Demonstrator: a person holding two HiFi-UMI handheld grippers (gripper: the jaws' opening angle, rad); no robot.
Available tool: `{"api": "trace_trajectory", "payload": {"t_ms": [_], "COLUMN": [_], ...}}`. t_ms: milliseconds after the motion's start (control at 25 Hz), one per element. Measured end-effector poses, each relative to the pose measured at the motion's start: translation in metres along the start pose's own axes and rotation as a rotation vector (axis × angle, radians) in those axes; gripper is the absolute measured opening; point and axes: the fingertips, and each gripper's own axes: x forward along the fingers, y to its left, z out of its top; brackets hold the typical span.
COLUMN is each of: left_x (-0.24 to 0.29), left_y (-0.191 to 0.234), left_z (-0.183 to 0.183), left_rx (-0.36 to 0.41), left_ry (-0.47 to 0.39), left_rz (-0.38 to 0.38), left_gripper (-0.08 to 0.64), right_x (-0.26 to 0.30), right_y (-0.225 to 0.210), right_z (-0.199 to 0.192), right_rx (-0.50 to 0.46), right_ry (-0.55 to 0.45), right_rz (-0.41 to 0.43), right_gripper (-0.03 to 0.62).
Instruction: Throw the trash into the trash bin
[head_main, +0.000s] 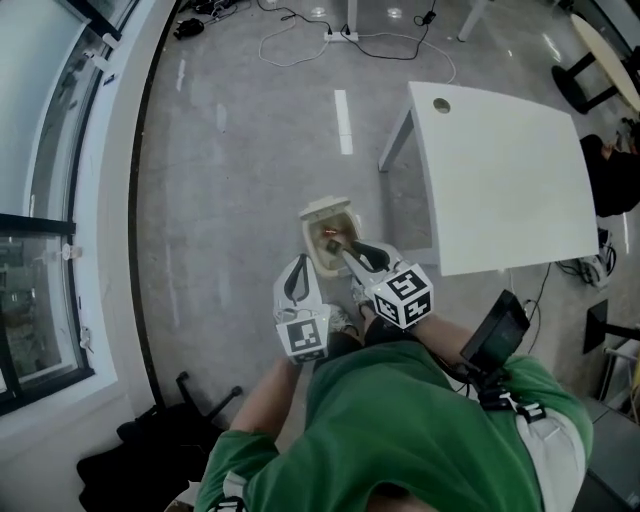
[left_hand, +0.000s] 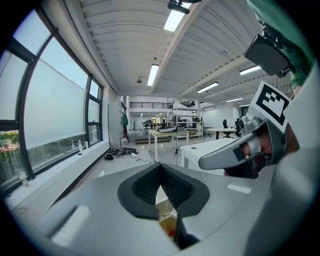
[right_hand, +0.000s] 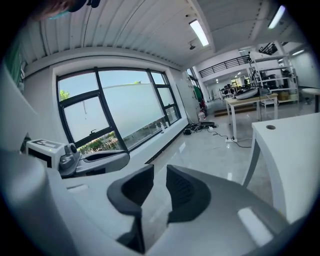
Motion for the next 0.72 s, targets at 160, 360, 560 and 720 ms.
{"api": "trace_trajectory", "payload": {"t_ms": [160, 360, 560, 720], "left_x": [-0.016, -0.024, -0.030, -0.039], "left_y": [0.001, 0.001, -0.009, -0.021], "left_z": [0.024, 0.057, 0.081, 0.097], "left_rx": [0.015, 0.042, 0.047, 0.056], "left_ry": [-0.047, -0.112, -0.180, -0.212], "left_rz": [-0.007, -0.031, -0.044, -0.064], "left_gripper": [0.005, 0.005, 0.005, 0.005], "right_x": [-0.018, -0.036, -0.052, -0.070], "right_y": [0.012, 0.025, 0.031, 0.037], "right_z": [0.019, 0.046, 0.071, 0.088], "right_rx": [-0.008, -0.043, -0.103, -0.135], "right_ry": [-0.060, -0.124, -0.183, -0.228], "right_rz": [-0.004, -0.001, 0.008, 0.006], "right_gripper": [0.069, 0.044, 0.034, 0.025]}}
